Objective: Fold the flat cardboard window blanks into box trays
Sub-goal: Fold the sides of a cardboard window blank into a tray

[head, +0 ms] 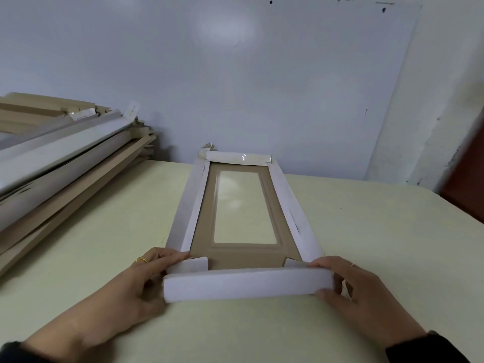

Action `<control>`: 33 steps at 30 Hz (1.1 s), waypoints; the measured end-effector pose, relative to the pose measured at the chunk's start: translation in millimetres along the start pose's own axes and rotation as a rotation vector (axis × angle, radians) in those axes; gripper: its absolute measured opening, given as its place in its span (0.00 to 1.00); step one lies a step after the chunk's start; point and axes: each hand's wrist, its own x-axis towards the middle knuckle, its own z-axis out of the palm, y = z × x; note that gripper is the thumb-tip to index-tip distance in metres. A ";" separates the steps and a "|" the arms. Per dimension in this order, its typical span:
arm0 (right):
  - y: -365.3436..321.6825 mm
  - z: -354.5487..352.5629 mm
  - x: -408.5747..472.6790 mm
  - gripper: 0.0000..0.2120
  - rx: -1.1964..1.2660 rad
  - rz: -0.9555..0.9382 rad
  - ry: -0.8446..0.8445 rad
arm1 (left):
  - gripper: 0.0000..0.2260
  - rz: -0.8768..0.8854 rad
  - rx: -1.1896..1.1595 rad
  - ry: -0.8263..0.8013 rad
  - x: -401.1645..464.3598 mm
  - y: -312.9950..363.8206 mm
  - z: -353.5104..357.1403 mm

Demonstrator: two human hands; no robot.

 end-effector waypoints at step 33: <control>-11.4 22.3 13.5 0.07 -0.215 -0.011 0.127 | 0.05 0.027 0.318 0.344 12.7 18.8 31.4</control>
